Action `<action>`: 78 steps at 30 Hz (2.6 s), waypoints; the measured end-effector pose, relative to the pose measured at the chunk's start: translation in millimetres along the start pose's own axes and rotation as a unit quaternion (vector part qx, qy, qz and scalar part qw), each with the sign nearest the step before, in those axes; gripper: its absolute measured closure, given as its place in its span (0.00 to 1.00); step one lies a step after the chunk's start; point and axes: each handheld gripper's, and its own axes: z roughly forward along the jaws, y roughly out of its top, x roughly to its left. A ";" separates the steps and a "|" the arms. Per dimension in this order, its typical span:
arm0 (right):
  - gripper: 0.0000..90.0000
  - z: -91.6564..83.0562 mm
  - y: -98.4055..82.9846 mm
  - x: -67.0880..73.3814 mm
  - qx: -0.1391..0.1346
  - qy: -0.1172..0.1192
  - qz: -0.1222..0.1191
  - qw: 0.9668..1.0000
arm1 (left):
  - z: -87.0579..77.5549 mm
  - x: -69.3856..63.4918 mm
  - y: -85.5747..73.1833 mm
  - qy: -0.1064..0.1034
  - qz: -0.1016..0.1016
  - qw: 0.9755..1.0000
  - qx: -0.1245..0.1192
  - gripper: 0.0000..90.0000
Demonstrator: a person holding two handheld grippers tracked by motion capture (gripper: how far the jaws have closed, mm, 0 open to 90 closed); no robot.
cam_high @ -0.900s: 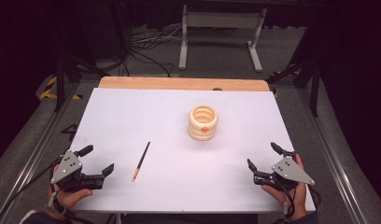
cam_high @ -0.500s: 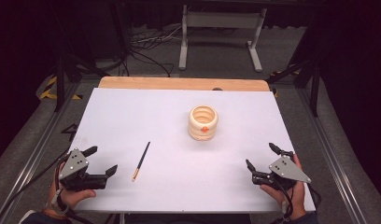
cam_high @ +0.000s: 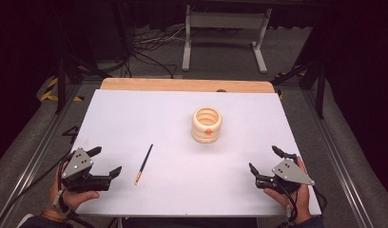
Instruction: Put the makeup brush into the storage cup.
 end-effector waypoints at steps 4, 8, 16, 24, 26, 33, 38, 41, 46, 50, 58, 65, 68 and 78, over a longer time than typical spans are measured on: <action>0.11 -0.1 0.0 -0.1 0.000 -0.001 0.000 1.000 | 1.2 -3.8 1.2 -0.002 0.007 1.000 -0.007 0.07; 0.11 -0.5 0.0 -0.5 0.000 -0.001 0.000 1.000 | 10.6 -8.5 -1.5 -0.009 0.009 1.000 0.007 0.08; 0.11 0.7 -1.2 -0.8 0.007 0.001 0.000 1.000 | 25.4 -18.4 13.3 0.005 0.018 0.999 0.045 0.04; 0.10 0.0 -1.0 -0.5 0.004 0.002 -0.001 1.000 | 42.1 -34.4 17.6 0.007 0.072 0.997 0.034 0.06; 0.10 0.3 -1.0 -0.1 0.005 0.002 -0.002 1.000 | 49.3 -37.8 18.5 0.000 0.075 0.995 0.067 0.07; 0.11 2.4 -2.3 0.1 0.014 0.004 -0.004 1.000 | 69.6 -41.6 28.1 -0.043 0.062 0.982 0.176 0.19; 0.11 2.8 -2.4 0.4 0.015 0.005 -0.004 1.000 | 77.7 -34.9 33.4 -0.048 0.033 0.974 0.217 0.27; 0.11 2.5 -2.5 0.2 0.016 -0.001 -0.005 1.000 | 83.7 -25.2 35.7 -0.070 0.011 0.964 0.257 0.31; 0.11 2.6 -2.9 -0.8 0.017 -0.003 -0.001 1.000 | 91.7 -13.7 40.0 -0.093 -0.013 0.951 0.295 0.39; 0.11 3.2 -2.8 0.0 0.017 -0.004 -0.003 1.000 | 97.4 -14.1 40.9 -0.103 -0.014 0.945 0.310 0.43; 0.12 2.4 -2.5 -0.6 0.016 -0.013 -0.003 1.000 | 109.2 -19.6 35.8 -0.110 0.022 0.925 0.362 0.61; 0.12 1.9 -3.7 -3.1 0.016 -0.024 0.006 1.000 | 113.6 -30.6 43.1 -0.113 0.079 0.907 0.398 0.84; 0.12 2.1 -3.2 -2.2 0.016 -0.022 0.004 1.000 | 115.6 -36.3 45.6 -0.113 0.102 0.899 0.410 0.92; 0.12 3.8 -4.3 -1.8 0.021 -0.018 0.004 1.000 | 110.7 -41.4 44.0 -0.099 0.152 0.902 0.393 0.92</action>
